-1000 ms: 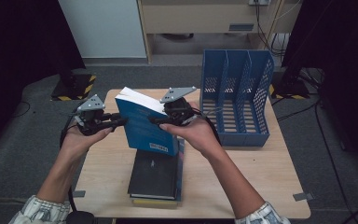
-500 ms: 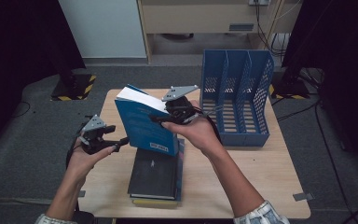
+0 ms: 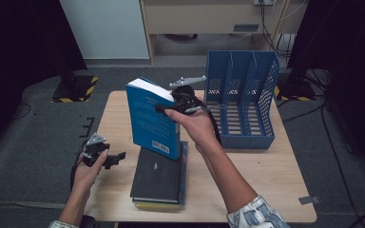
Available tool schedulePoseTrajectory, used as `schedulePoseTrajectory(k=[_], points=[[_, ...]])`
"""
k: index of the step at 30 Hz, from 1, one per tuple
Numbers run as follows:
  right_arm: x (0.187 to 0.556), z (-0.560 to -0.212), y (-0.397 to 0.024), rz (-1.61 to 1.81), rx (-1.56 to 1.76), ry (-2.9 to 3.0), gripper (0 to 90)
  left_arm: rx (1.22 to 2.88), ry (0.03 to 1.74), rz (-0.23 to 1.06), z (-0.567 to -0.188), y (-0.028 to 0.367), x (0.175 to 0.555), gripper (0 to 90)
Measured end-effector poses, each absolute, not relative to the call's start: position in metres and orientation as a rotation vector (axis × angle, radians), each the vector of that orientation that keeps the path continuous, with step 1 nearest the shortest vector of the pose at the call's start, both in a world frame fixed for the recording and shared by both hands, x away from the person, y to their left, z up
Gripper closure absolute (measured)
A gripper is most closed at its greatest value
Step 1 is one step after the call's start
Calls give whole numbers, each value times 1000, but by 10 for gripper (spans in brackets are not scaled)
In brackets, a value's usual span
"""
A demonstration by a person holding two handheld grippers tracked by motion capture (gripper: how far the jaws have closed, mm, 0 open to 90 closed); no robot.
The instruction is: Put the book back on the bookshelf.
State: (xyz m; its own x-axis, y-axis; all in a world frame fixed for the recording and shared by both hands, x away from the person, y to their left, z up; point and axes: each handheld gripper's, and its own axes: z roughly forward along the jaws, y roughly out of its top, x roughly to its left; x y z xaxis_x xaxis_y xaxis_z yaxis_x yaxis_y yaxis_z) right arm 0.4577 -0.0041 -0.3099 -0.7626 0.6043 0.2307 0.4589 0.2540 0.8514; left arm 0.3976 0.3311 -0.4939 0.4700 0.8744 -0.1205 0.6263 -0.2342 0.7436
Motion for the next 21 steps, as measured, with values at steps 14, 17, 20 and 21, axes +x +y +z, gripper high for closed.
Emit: schedulePoseTrajectory(k=[14, 17, 20, 21], points=[[460, -290, -28, 1495, 1152, 2309, 610, 2061, 1317, 421, -516, 334, 410, 102], [462, -285, -37, 1489, 1184, 2292, 610, 2086, 1335, 423, -520, 334, 413, 102], [464, -282, -44, 1478, 1205, 2274, 610, 2101, 1356, 418, -523, 333, 415, 93], [464, -281, -47, 1475, 1213, 2267, 610, 2108, 1357, 415, -524, 333, 415, 93]])
